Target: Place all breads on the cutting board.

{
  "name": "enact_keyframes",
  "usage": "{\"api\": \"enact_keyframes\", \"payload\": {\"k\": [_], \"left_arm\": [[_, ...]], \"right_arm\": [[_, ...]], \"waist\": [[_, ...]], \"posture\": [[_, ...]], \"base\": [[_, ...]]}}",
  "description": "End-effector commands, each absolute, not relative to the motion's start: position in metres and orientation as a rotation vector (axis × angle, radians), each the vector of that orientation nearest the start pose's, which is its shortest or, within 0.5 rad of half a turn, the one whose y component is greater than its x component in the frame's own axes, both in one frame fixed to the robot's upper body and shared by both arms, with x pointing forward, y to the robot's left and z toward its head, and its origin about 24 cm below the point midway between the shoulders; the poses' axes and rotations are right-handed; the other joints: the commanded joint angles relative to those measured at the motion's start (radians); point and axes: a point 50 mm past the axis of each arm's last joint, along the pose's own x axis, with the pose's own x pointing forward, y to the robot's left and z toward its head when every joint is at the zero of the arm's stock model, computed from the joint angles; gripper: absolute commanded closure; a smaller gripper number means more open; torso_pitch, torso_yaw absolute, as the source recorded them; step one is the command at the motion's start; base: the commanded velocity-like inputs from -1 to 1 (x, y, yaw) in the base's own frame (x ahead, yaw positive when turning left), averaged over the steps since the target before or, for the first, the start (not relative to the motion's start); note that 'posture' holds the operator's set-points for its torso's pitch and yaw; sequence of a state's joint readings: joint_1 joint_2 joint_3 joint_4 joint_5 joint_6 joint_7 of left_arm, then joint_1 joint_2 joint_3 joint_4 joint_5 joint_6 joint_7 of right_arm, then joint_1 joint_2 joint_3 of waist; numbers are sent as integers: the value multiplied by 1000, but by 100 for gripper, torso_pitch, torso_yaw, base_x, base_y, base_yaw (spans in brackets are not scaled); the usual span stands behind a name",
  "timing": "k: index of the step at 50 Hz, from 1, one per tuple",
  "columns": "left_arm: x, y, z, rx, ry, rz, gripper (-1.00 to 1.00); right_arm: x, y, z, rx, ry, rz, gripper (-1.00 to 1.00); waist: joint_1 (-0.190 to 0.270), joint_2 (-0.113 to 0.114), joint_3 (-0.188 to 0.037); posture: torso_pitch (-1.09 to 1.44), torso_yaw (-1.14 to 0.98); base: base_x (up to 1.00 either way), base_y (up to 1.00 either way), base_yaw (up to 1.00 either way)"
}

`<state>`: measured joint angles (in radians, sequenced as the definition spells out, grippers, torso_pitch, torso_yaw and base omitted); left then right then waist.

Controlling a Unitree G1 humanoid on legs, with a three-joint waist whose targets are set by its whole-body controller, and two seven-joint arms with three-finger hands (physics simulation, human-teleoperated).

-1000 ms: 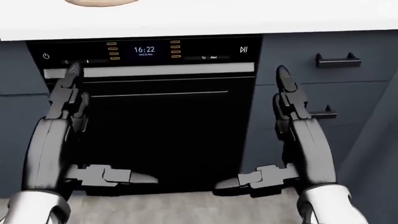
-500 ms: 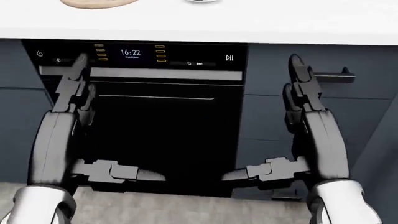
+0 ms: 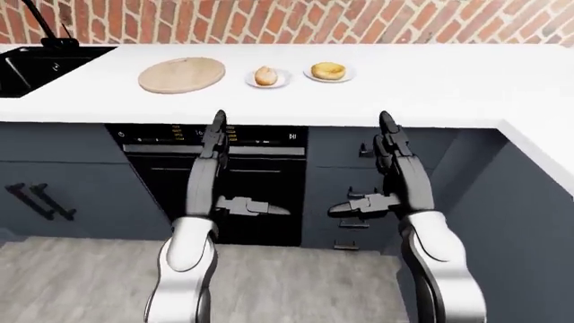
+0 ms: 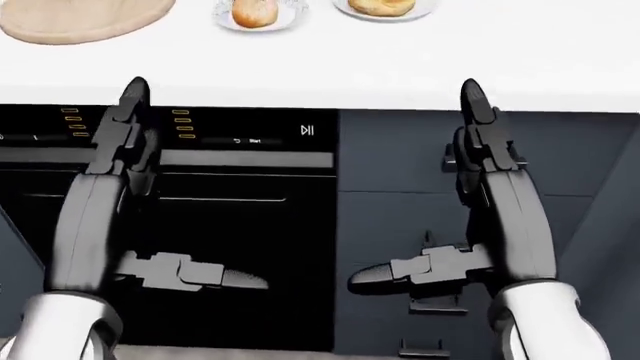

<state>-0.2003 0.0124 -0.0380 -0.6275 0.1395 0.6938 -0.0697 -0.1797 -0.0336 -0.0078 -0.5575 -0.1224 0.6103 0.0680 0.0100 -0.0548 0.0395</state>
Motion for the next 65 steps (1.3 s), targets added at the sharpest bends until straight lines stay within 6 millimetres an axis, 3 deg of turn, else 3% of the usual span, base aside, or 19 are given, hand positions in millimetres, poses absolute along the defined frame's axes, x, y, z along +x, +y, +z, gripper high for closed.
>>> {"api": "enact_keyframes", "payload": {"k": [1, 11, 12, 14, 16, 20, 24, 28, 29, 31, 38, 44, 46, 48, 49, 52, 59, 62, 65], "left_arm": [[251, 135, 181, 131, -216, -51, -100], [248, 136, 191, 135, -235, -51, -100], [248, 136, 191, 136, -236, -51, -100], [248, 135, 194, 138, -240, -51, -100], [247, 134, 196, 139, -244, -55, -100], [247, 134, 198, 141, -248, -57, -100], [246, 134, 201, 143, -253, -57, -100], [246, 136, 201, 142, -253, -52, -100], [246, 137, 200, 142, -254, -52, -100], [246, 138, 200, 142, -256, -50, -100], [247, 139, 199, 140, -256, -47, -100], [246, 139, 200, 140, -261, -49, -100], [247, 138, 198, 139, -257, -48, -100], [247, 137, 199, 141, -258, -52, -100], [248, 137, 199, 142, -258, -52, -100], [248, 136, 199, 143, -259, -54, -100], [248, 136, 198, 144, -261, -55, -100], [248, 137, 199, 141, -261, -55, -100], [247, 138, 200, 143, -264, -53, -100]], "right_arm": [[257, -141, 171, -126, -204, 45, -100], [256, -139, 182, -133, -229, 43, -100], [256, -140, 183, -133, -229, 41, -100], [255, -140, 185, -134, -233, 35, -100], [256, -140, 187, -136, -233, 32, -100], [256, -139, 189, -140, -234, 34, -100], [256, -137, 193, -144, -240, 40, -100], [256, -136, 192, -142, -235, 40, -100], [256, -136, 192, -143, -236, 40, -100], [256, -136, 192, -144, -236, 40, -100], [256, -134, 191, -154, -253, 43, -100], [254, -135, 194, -150, -259, 35, -100], [255, -136, 194, -145, -259, 30, -100], [255, -138, 195, -159, -258, 9, -100], [254, -139, 196, -159, -262, 8, -100], [254, -140, 198, -163, -269, 5, -100], [253, -139, 198, -166, -273, 7, -100], [253, -139, 198, -171, -273, 7, -100], [253, -138, 199, -173, -274, 8, -100]], "waist": [[3, -1, -14], [-11, 97, -29], [-4, 69, -22], [-6, 105, 11], [-2, 112, -28], [-5, 120, -25], [-8, 101, -30], [0, -11, -48], [-1, 24, -44], [-8, -1, -15], [-5, 19, -31], [-23, 63, -35], [-31, 96, -45], [-34, 78, -36], [-30, 84, -62], [-12, 100, -37], [3, 59, -13], [5, -14, -27], [-1, -3, -13]], "posture": [[0, 0], [0, 0], [0, 0], [0, 0], [0, 0], [0, 0], [0, 0], [0, 0], [0, 0], [0, 0], [0, 0], [0, 0], [0, 0], [0, 0], [0, 0], [0, 0], [0, 0], [0, 0], [0, 0]], "base": [[21, 0, 0], [33, -1, 0], [40, -2, 0], [34, -2, 0], [17, 0, 0], [17, -27, 0], [17, -31, 0], [17, -12, 0], [17, -11, 0], [16, -3, 0], [2, 0, 9], [0, 0, 21], [0, 0, 0], [0, 0, 0], [5, 0, 0], [9, 0, 0], [21, 0, 0], [22, 0, 0], [22, 0, 0]]}}
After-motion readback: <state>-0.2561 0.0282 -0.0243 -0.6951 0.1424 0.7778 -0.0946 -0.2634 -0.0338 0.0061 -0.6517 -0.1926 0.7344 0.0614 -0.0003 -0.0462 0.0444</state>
